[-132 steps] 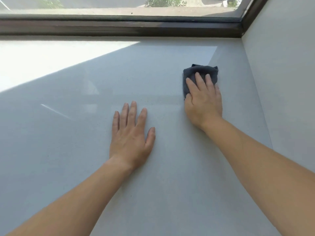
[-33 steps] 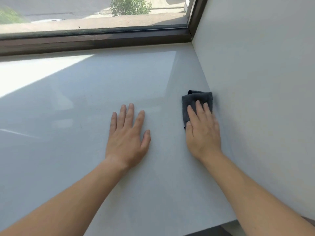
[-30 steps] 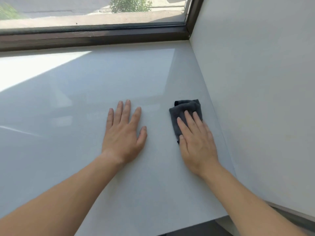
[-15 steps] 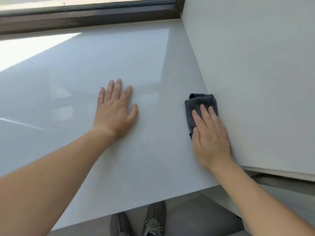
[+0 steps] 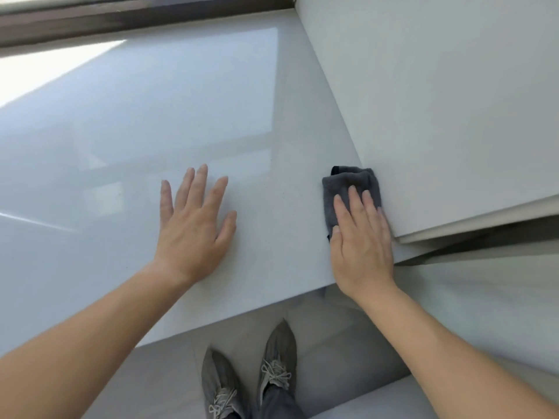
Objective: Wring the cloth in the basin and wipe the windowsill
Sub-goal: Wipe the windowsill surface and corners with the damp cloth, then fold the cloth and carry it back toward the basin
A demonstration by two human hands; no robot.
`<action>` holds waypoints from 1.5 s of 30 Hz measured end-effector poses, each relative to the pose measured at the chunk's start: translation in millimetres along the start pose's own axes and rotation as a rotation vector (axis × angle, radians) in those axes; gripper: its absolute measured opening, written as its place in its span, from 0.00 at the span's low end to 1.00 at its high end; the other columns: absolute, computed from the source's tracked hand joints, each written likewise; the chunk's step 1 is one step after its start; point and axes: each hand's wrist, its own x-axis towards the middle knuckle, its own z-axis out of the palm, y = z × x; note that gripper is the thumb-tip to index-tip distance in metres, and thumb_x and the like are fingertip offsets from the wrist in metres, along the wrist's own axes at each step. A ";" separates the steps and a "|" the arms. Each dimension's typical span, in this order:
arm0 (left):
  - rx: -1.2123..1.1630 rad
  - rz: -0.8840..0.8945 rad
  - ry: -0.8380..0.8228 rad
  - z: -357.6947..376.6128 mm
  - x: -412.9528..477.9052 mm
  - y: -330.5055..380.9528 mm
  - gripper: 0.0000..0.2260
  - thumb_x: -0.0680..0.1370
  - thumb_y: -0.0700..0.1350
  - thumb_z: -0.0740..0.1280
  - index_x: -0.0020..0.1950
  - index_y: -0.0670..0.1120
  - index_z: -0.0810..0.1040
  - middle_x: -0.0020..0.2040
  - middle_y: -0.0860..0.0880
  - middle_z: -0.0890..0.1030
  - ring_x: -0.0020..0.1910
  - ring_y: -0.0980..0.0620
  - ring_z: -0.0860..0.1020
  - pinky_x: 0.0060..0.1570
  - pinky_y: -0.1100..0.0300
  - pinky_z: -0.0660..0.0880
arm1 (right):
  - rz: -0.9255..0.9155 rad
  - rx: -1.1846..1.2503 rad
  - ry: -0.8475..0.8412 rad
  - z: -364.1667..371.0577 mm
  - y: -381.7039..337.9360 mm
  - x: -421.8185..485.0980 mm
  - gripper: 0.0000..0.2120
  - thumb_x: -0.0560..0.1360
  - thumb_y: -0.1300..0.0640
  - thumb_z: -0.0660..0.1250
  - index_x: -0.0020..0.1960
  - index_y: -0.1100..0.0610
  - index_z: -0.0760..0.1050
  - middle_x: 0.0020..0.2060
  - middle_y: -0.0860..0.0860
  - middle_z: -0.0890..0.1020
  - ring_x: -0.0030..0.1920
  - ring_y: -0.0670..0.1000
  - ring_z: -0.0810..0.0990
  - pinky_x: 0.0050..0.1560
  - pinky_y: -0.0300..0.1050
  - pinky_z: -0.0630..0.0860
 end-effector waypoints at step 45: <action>-0.990 -0.740 -0.181 -63.4 -150.5 -133.6 0.16 0.79 0.55 0.62 0.64 0.49 0.73 0.52 0.52 0.80 0.53 0.50 0.80 0.55 0.51 0.77 | -0.451 0.499 -0.325 27.8 -260.7 -103.2 0.20 0.79 0.50 0.58 0.68 0.52 0.77 0.70 0.46 0.74 0.71 0.47 0.67 0.71 0.47 0.63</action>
